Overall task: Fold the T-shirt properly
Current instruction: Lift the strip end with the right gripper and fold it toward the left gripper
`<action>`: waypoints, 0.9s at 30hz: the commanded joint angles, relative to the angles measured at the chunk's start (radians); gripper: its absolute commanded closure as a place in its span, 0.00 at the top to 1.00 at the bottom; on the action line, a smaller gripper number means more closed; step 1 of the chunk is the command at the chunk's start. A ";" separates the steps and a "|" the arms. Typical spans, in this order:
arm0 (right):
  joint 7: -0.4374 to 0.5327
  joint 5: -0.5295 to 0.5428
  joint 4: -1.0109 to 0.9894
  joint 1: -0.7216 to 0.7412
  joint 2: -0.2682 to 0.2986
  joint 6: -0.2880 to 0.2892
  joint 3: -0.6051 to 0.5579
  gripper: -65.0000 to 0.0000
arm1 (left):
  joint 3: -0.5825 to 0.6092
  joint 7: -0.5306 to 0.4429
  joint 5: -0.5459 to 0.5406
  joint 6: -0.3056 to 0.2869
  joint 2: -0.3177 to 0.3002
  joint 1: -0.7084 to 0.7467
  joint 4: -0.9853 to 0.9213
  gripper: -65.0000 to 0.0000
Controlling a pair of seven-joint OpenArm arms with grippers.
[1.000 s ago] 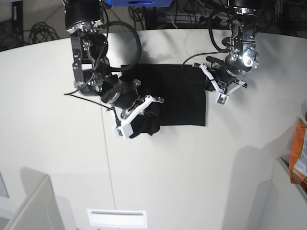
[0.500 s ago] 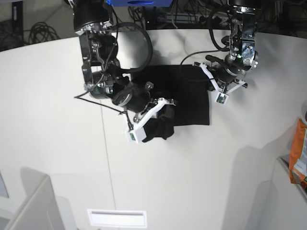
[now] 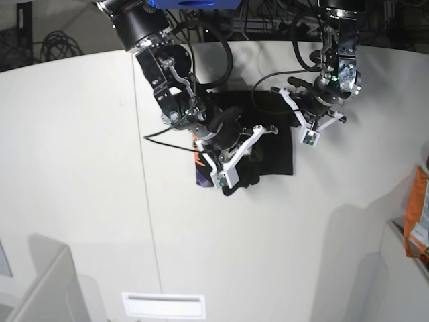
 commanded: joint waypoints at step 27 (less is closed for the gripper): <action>0.078 0.013 -0.170 0.090 -0.031 -0.039 -0.062 0.00 | -0.434 0.020 -0.232 -0.005 -0.038 0.201 0.229 0.00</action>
